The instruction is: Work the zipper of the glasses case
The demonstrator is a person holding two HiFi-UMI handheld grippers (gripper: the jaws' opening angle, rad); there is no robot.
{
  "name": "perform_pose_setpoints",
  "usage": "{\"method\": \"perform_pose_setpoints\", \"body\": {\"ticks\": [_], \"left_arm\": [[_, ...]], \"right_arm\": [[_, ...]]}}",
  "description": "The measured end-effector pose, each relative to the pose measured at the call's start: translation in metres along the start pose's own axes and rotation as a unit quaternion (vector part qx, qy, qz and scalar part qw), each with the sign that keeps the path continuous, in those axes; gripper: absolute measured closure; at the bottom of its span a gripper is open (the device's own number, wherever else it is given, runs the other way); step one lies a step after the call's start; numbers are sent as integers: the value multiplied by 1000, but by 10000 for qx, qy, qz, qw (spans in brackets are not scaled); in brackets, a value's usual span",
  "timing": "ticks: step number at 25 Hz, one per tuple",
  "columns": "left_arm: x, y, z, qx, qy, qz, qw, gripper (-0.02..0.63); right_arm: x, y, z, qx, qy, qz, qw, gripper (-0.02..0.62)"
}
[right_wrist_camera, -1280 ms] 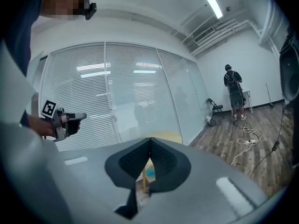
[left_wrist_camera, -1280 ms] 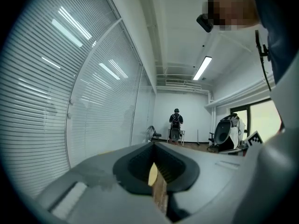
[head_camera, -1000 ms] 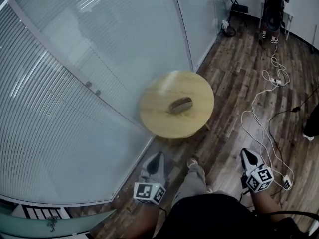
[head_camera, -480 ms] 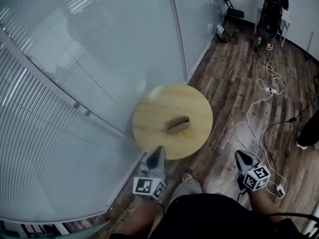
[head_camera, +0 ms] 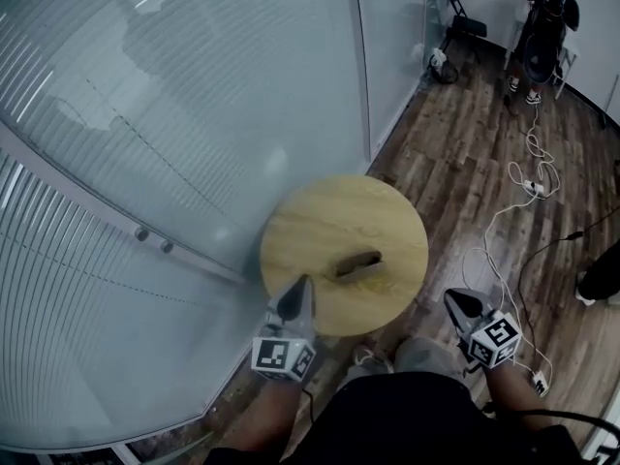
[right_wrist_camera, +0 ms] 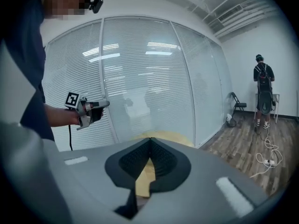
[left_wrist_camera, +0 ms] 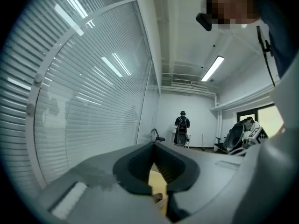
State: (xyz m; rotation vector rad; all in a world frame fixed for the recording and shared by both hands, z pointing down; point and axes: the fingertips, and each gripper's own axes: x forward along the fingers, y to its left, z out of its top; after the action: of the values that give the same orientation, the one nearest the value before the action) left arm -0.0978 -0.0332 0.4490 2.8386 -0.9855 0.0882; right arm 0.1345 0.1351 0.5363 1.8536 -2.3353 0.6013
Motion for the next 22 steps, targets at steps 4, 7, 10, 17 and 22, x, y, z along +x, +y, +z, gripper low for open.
{"method": "perform_pose_setpoints", "body": {"ticks": [4, 7, 10, 17, 22], "left_arm": [[23, 21, -8, -44, 118, 202, 9997, 604], [36, 40, -31, -186, 225, 395, 9988, 604], [46, 44, -33, -376, 153, 700, 9967, 604], [63, 52, -29, -573, 19, 1785, 9823, 604], [45, 63, -27, -539, 179, 2414, 9688, 604]], "right_arm": [[51, -9, 4, -169, 228, 355, 9990, 591], [87, -20, 5, -218, 194, 701, 9971, 591], [113, -33, 12, -282, 363, 1103, 9928, 591], [167, -37, 0, -1437, 654, 2965, 9419, 492], [200, -26, -18, -1860, 1181, 3639, 9050, 488]]}}
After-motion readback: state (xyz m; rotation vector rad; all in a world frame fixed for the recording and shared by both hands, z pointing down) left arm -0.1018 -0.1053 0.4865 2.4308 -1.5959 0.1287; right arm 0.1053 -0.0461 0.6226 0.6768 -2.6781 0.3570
